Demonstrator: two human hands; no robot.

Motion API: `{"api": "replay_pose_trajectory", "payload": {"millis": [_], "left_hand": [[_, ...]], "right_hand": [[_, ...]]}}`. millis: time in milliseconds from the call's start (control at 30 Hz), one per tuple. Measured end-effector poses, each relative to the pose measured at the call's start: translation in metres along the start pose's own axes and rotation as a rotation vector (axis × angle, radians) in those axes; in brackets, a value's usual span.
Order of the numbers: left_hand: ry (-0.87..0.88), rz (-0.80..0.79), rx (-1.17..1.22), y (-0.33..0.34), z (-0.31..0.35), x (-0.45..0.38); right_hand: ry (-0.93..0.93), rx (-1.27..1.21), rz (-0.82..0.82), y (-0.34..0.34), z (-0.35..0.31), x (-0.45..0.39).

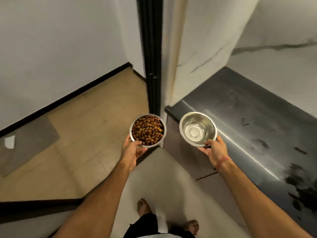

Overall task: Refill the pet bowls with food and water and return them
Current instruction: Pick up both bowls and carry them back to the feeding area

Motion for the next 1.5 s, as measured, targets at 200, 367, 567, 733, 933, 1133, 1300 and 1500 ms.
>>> {"api": "replay_pose_trajectory", "payload": {"millis": [200, 367, 567, 733, 933, 1133, 1300, 1500], "left_hand": [[0.008, 0.161, 0.040, -0.109, 0.052, -0.030], [0.025, 0.282, 0.176, -0.172, 0.089, -0.060], [0.033, 0.409, 0.347, -0.222, 0.136, -0.110], [0.054, 0.464, 0.412, -0.252, 0.176, -0.170], [0.073, 0.528, 0.499, -0.274, 0.222, -0.250], [0.078, 0.560, 0.595, -0.302, 0.278, -0.359], [0.053, 0.576, 0.578, -0.344, 0.328, -0.465], [-0.008, 0.577, 0.560, -0.395, 0.384, -0.594]], "right_hand": [[0.059, 0.059, -0.103, 0.141, 0.050, -0.012], [0.099, 0.170, -0.220, 0.251, 0.085, -0.030], [0.178, 0.291, -0.369, 0.379, 0.116, -0.061], [0.201, 0.369, -0.451, 0.485, 0.134, -0.102], [0.219, 0.446, -0.482, 0.599, 0.148, -0.164], [0.233, 0.486, -0.482, 0.710, 0.175, -0.239], [0.244, 0.478, -0.453, 0.797, 0.204, -0.300], [0.305, 0.474, -0.379, 0.899, 0.243, -0.381]]}}
Point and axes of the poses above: each hand's wrist, its own x-axis away from the middle knuckle, its own y-axis out of the palm, z = x × y, the point moved 6 cm from there along -x, towards the middle knuckle, and after that the axes turned 3 degrees about y, right-handed, at the moved point
